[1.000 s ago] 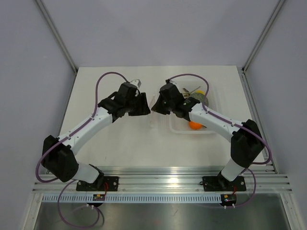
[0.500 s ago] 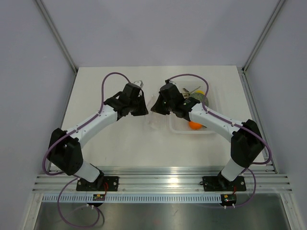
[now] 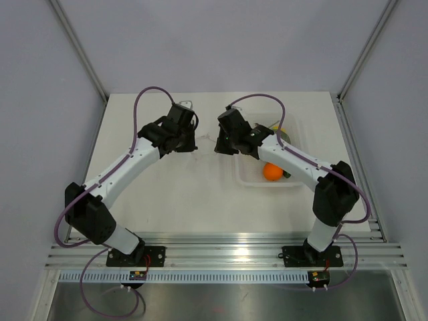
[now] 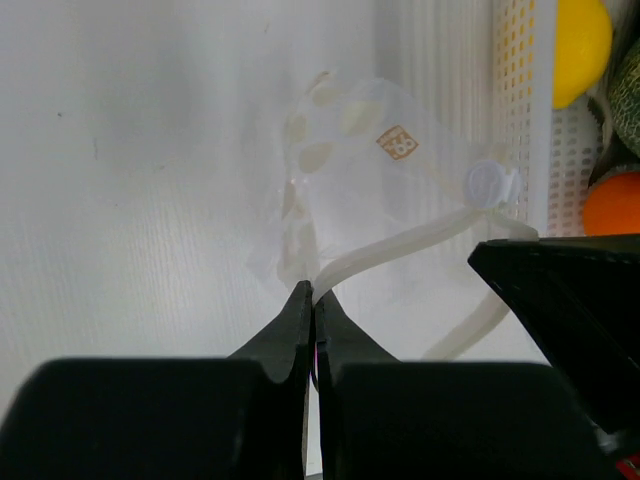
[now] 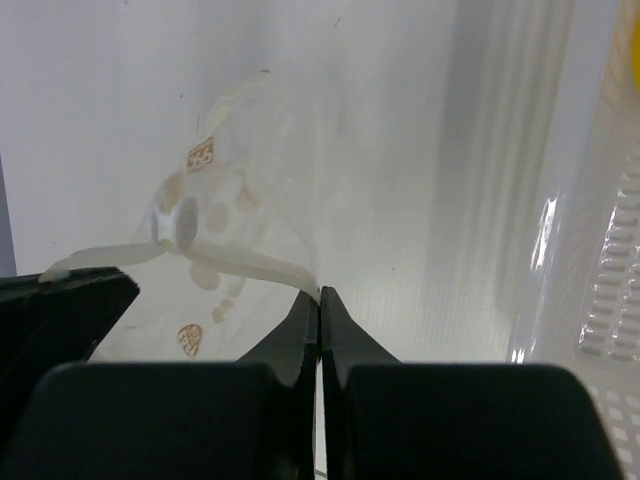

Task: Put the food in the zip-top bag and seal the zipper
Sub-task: Open the zipper of the food storage bag at the center of the board.

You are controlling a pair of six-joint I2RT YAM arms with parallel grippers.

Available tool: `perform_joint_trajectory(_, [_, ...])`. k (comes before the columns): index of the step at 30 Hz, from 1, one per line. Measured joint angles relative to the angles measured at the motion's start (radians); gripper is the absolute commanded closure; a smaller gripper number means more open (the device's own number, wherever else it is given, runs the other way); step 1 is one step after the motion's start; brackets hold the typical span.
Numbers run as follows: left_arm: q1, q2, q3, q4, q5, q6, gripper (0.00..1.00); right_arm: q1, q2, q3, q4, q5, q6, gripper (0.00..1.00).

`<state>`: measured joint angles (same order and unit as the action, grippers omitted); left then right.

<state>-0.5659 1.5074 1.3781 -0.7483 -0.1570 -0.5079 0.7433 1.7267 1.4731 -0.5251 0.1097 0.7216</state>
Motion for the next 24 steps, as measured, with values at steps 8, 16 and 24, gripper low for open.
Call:
perform_joint_trajectory(8, [-0.007,0.005,0.024,-0.04,-0.011,0.013,1.0,0.0,0.088,0.046,-0.022,0.002,-0.034,1.0])
perform_joint_trajectory(16, [-0.018,0.021,-0.053,-0.009,0.006,0.002,0.9,0.0,0.161,0.042,0.007,-0.035,-0.031,1.0])
perform_joint_trajectory(24, [-0.022,0.02,-0.131,0.072,0.056,-0.002,0.75,-0.002,0.168,0.002,0.065,-0.094,-0.006,1.0])
